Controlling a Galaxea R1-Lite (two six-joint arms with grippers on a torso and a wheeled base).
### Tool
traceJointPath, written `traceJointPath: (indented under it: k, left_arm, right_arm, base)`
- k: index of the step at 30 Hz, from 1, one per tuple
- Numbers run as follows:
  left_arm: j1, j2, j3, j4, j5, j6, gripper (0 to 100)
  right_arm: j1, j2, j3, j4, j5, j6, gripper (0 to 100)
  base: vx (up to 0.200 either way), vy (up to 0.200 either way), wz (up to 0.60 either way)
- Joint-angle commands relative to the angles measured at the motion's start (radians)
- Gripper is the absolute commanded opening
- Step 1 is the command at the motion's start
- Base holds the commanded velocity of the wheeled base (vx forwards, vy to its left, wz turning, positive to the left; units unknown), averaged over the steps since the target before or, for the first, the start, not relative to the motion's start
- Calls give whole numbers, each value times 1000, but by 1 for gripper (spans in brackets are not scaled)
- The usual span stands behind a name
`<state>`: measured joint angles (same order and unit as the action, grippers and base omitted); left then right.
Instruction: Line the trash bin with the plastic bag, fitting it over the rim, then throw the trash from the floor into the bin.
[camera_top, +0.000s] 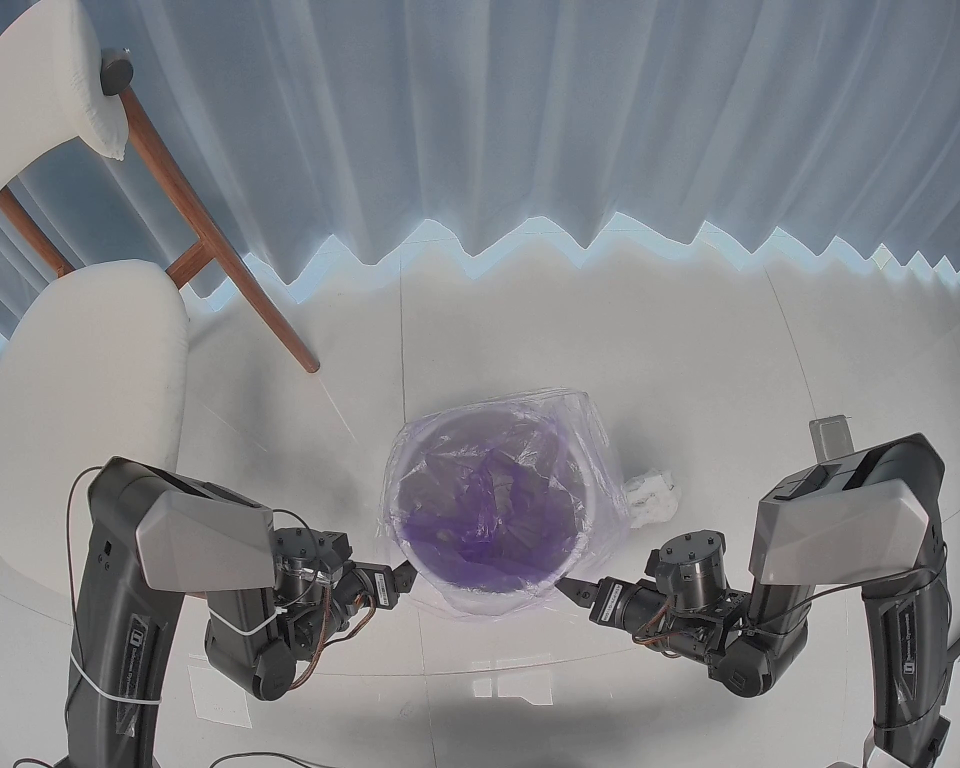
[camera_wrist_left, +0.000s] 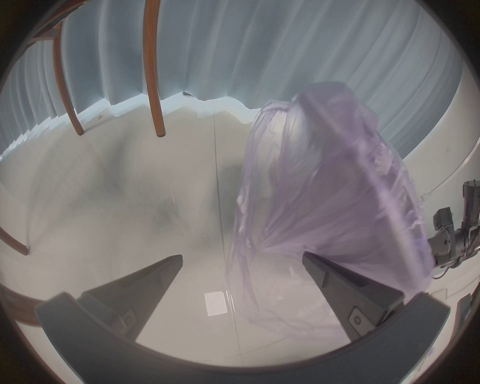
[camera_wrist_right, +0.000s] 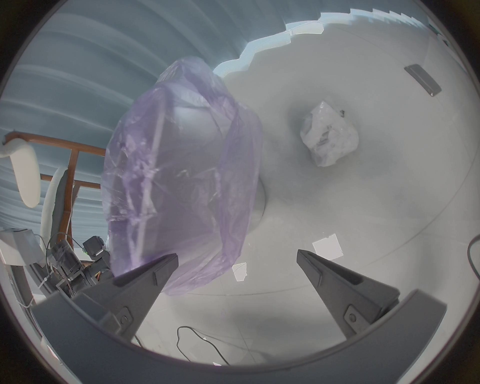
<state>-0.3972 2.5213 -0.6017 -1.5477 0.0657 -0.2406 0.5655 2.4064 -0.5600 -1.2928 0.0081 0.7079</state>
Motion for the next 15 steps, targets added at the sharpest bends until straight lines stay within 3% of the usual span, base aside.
traceJointPath:
  k: [1, 10, 15]
  left_arm:
    - [-11, -128, 135, 0, 5, 1, 100]
    - [-51, -420, 276, 1, 9, 4, 100]
    - [-74, -522, 284, 3, 19, 6, 100]
  right_arm:
    - [5, -93, 107, -11, 4, 30, 100]
    - [20, -240, 270, -131, 41, 64, 100]
    - [19, -329, 304, -134, 43, 78, 100]
  base:
    - [0, 0, 0]
    - [0, 0, 0]
    - [0, 0, 0]
